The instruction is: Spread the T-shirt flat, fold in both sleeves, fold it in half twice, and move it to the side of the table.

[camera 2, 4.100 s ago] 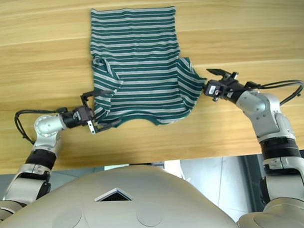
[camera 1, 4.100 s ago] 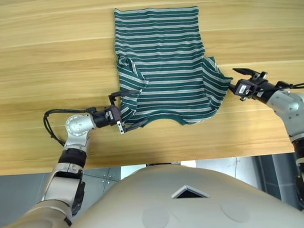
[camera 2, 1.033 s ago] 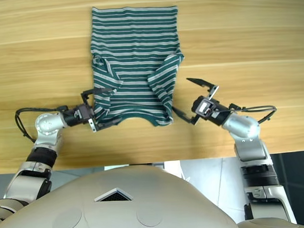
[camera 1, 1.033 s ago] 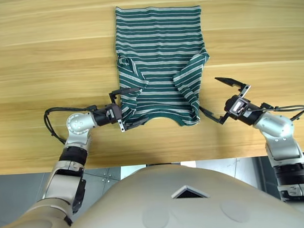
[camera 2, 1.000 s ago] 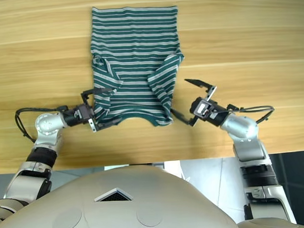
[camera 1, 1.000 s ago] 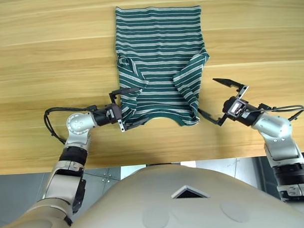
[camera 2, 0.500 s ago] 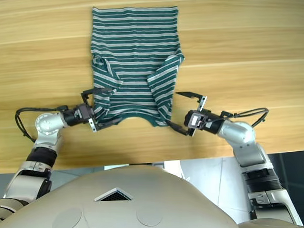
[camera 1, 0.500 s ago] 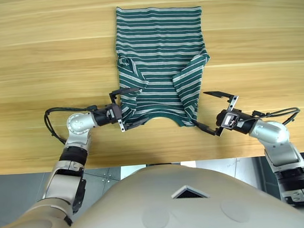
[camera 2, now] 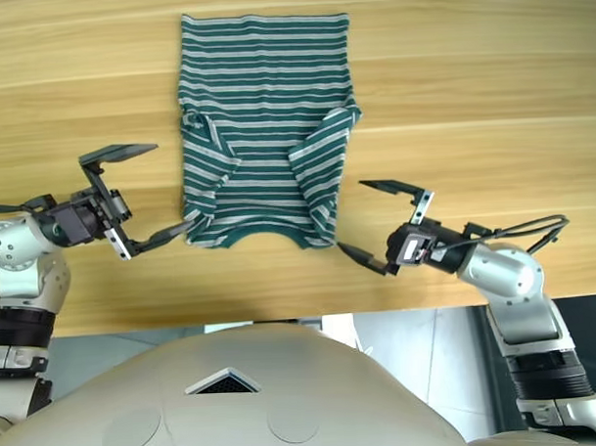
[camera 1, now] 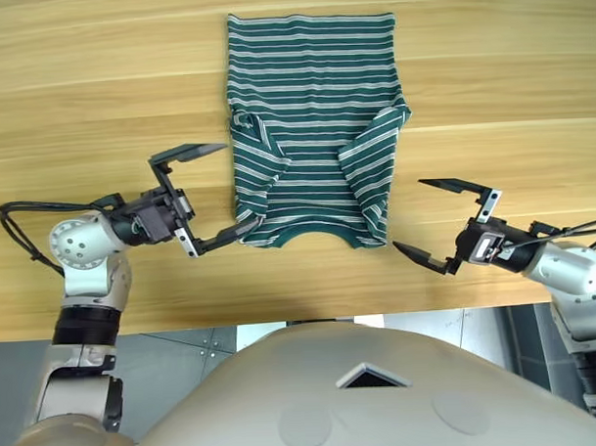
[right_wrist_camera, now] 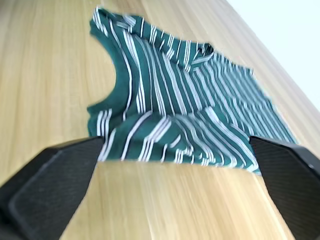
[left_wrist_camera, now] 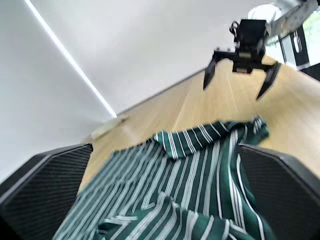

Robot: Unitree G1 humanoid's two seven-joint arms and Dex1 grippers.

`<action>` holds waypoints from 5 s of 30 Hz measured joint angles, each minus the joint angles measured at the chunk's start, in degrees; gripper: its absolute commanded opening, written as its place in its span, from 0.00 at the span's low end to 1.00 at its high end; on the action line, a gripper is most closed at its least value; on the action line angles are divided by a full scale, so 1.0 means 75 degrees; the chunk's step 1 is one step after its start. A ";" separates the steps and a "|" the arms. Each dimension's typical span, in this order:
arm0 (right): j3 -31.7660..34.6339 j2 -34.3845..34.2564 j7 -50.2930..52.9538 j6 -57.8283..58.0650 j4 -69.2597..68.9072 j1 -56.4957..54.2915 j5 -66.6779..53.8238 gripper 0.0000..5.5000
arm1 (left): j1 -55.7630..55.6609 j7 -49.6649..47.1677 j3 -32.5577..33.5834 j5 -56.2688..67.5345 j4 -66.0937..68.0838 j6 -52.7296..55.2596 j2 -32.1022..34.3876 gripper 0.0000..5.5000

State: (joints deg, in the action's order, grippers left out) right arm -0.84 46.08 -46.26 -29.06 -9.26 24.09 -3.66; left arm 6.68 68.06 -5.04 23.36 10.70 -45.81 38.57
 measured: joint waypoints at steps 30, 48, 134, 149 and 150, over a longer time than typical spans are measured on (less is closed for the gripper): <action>-0.1262 -0.0015 0.0537 0.0014 0.0391 -0.0819 0.1559 0.98 | -0.0922 -0.2454 -0.1543 -0.3922 0.1456 -0.1147 0.0690 0.98; -0.1718 -0.0250 0.1105 -0.0014 0.0818 -0.1394 0.1949 0.75 | -0.1411 -0.3276 -0.2277 -0.4142 0.2191 -0.1650 0.0763 0.73; 0.1075 0.1346 -0.0316 -0.2258 -0.2503 0.2453 -0.0506 0.00 | 0.2253 -0.2679 -0.0710 -0.1533 -0.2963 -0.1804 0.3671 0.01; -0.0571 -0.0147 0.0082 0.0631 -0.0935 -0.1863 0.0452 0.00 | -0.0544 -0.2368 -0.1273 -0.1359 -0.0469 -0.0690 0.1416 0.01; -0.0665 -0.0302 0.0113 0.0728 -0.0777 -0.2115 0.0518 0.00 | -0.0706 -0.2370 -0.1251 -0.1339 -0.0287 -0.0680 0.1277 0.01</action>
State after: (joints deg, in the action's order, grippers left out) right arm -5.82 43.82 -45.41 -23.60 -15.09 8.23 0.22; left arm 1.38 50.29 -14.43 13.31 8.55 -50.91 48.15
